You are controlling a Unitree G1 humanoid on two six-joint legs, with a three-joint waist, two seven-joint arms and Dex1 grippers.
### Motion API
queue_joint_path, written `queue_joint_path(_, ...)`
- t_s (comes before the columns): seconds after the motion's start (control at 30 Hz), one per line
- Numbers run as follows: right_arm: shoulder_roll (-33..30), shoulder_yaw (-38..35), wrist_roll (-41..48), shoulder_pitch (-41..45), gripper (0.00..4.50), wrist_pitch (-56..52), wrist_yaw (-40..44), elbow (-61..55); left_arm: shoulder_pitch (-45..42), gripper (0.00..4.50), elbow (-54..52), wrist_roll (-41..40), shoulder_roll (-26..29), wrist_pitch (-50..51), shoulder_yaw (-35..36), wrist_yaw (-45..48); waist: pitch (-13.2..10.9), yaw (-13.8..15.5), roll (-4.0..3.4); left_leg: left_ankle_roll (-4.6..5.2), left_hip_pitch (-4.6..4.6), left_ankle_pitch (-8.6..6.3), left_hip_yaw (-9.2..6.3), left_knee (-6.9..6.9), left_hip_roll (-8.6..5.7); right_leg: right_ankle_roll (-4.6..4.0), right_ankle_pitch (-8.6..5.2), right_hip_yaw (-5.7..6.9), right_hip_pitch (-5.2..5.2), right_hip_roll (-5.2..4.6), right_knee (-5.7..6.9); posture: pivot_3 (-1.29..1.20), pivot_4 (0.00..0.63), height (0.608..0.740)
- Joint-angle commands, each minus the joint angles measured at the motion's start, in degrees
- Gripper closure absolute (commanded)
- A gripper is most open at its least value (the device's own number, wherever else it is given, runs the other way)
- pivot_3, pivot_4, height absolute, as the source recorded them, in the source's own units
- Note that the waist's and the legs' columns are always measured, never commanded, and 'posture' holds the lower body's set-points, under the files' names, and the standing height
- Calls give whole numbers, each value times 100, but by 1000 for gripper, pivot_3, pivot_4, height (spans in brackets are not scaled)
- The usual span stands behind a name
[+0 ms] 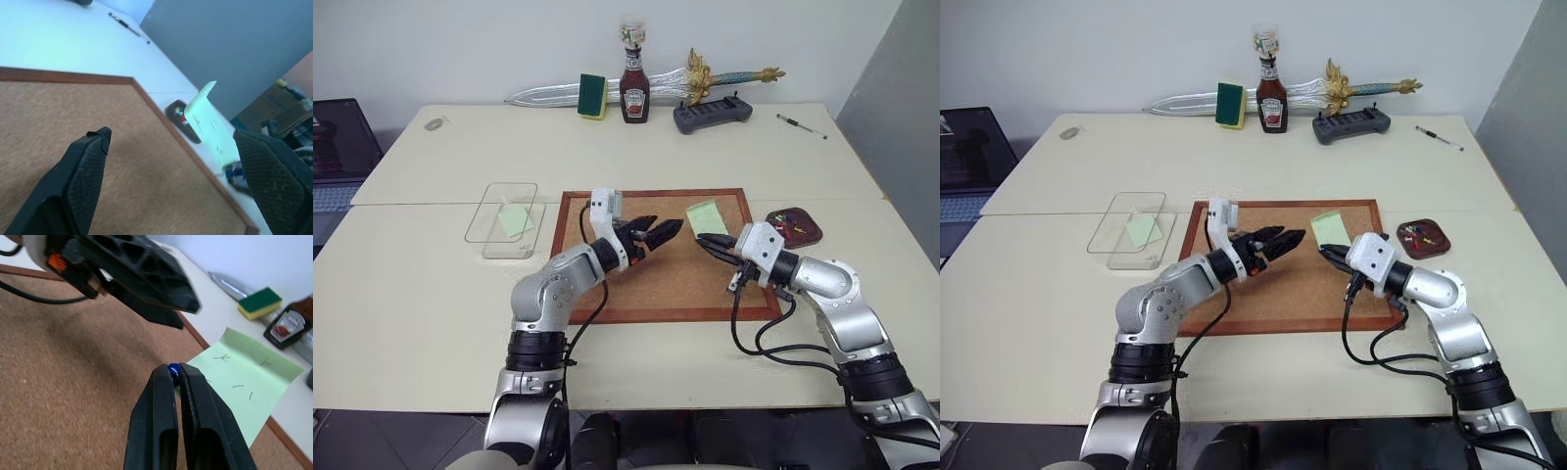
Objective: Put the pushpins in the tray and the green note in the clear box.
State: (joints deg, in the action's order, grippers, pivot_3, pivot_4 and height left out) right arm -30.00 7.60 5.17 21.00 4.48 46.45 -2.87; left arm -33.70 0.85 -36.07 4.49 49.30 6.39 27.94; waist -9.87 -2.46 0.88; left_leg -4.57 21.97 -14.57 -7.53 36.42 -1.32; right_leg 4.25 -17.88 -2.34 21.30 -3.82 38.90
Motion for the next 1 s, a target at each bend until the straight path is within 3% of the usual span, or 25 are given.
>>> queue_joint_path(0.03,-34,54,-57,139,4500,185,68,-289,-173,254,-195,-253,-81,212,44,-119,0,2,0,-2,0,1,0,0,0,0,0,0,0,0,0,0,150,740)
queue_joint_path(0.3,-6,159,-105,209,4500,288,80,-393,-305,254,13,-367,-246,371,14,-233,-2,22,4,-19,1,11,0,0,-1,0,0,0,1,0,0,0,150,740)
queue_joint_path(0.77,64,148,-50,135,4500,381,2,-546,-256,2741,242,-376,-402,176,95,-238,-3,25,5,-20,1,11,1,0,0,0,0,-1,1,0,-2,0,150,740)
queue_joint_path(1.0,125,129,-90,198,4500,502,-61,-501,-348,3942,387,-804,-604,358,598,-517,-4,29,6,-20,1,11,1,0,0,0,0,0,1,0,-2,0,150,740)
